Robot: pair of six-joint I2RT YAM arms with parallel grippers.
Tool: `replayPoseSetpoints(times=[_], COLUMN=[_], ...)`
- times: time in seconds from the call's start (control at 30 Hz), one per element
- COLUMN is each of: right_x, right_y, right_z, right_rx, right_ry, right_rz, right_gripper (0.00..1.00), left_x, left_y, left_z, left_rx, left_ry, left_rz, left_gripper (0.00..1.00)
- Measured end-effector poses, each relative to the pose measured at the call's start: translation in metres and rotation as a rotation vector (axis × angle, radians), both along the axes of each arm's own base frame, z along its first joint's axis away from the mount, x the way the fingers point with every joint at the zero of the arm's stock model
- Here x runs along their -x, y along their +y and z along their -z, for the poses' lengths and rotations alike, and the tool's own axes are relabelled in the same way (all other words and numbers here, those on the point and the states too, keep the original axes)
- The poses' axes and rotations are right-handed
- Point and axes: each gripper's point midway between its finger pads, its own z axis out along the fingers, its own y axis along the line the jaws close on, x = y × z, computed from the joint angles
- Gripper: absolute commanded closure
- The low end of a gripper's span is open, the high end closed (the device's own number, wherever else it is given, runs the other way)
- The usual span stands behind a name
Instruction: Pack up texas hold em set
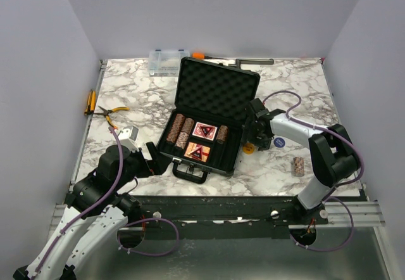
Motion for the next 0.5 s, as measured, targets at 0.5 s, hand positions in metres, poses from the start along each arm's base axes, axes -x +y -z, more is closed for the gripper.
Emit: replayPoseSetpoints(times=[0.5], right_x=[0.0016], right_y=[0.0], right_z=[0.0013], right_rx=[-0.022], right_ry=[-0.013], right_rz=[-0.042], right_gripper=[0.29], left_x=[-0.0007], left_y=[0.0009], left_z=[0.0006], left_rx=[-0.001], left_ry=[0.001], left_rz=[-0.006], left_gripper=[0.02])
